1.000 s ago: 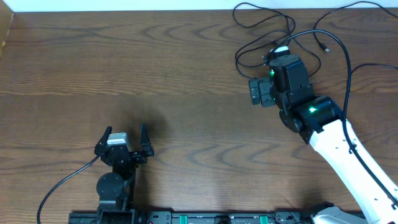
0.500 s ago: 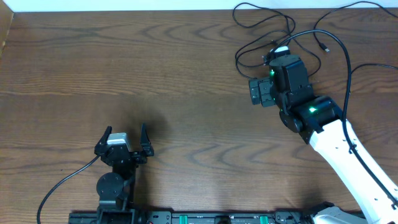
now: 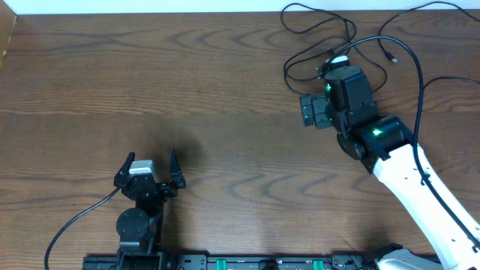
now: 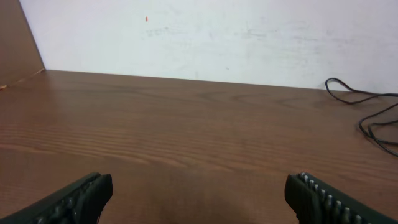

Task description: Untangle cables

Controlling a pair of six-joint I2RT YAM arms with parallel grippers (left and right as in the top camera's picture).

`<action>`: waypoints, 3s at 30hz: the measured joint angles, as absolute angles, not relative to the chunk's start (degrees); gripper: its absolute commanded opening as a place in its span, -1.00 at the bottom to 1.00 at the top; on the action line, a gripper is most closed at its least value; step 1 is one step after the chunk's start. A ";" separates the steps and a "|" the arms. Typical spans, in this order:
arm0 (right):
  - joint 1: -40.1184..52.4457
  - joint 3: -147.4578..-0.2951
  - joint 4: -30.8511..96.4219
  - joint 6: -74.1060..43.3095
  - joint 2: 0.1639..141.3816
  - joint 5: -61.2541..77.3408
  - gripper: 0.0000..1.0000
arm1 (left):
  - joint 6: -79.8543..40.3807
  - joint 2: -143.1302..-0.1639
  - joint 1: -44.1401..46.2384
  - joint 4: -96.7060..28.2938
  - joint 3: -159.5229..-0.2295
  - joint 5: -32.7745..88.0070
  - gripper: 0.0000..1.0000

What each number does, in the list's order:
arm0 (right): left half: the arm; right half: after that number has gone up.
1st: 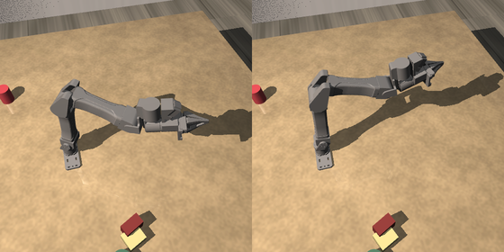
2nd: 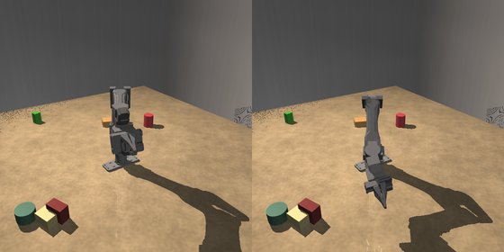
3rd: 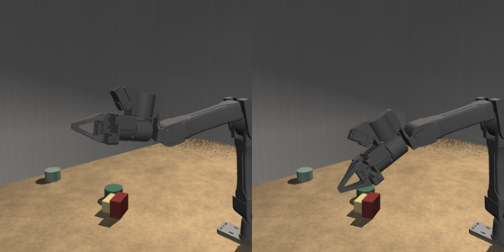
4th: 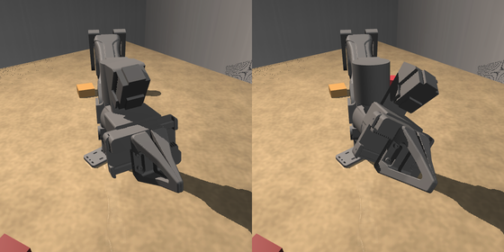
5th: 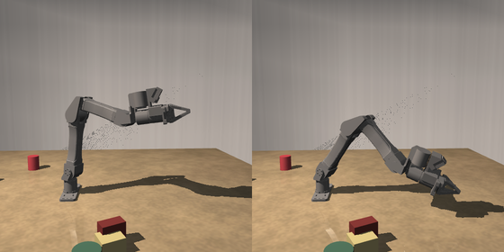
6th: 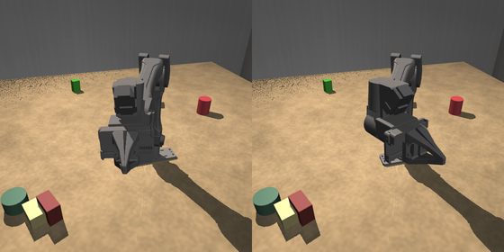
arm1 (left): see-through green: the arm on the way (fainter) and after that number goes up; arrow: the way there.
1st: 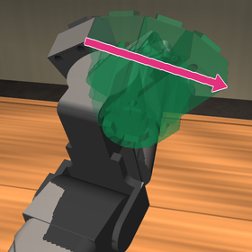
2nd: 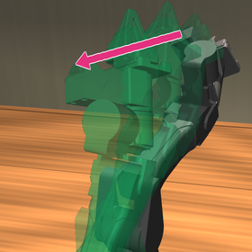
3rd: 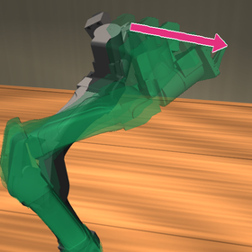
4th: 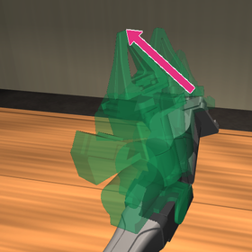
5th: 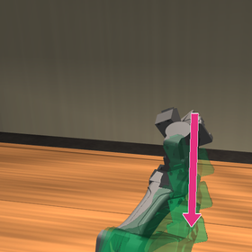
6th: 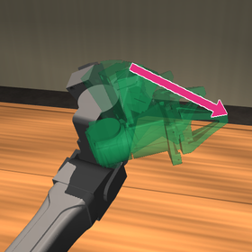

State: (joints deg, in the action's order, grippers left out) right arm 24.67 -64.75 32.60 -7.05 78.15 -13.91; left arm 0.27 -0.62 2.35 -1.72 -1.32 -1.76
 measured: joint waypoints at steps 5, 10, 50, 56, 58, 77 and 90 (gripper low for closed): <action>24.67 -64.75 32.60 -7.05 78.15 -13.91 0.99 | 0.27 -0.62 2.35 -1.74 -1.32 -1.76 0.87; 24.67 -64.75 32.60 -7.05 78.15 -13.91 0.99 | 0.27 -0.62 2.35 -1.74 -1.32 -1.76 0.87; 24.67 -18.15 -11.31 -12.62 49.74 -10.48 0.99 | 0.27 -0.62 2.33 -1.87 -1.37 -1.52 0.87; 24.67 -11.14 -14.06 -12.62 42.17 -9.74 0.99 | 0.27 -0.62 2.33 -1.87 -1.37 -1.52 0.87; 24.67 -9.52 -14.17 -12.64 39.48 -9.58 0.98 | 0.27 -0.62 2.33 -1.87 -1.37 -1.50 0.87; 21.19 -0.40 -1.10 -12.82 10.98 -8.16 0.98 | 0.27 -0.62 2.33 -1.89 -1.37 -1.41 0.87; 9.50 -0.38 4.01 -11.86 0.75 -1.69 0.98 | 0.27 -0.62 2.35 -1.89 -1.37 -1.41 0.87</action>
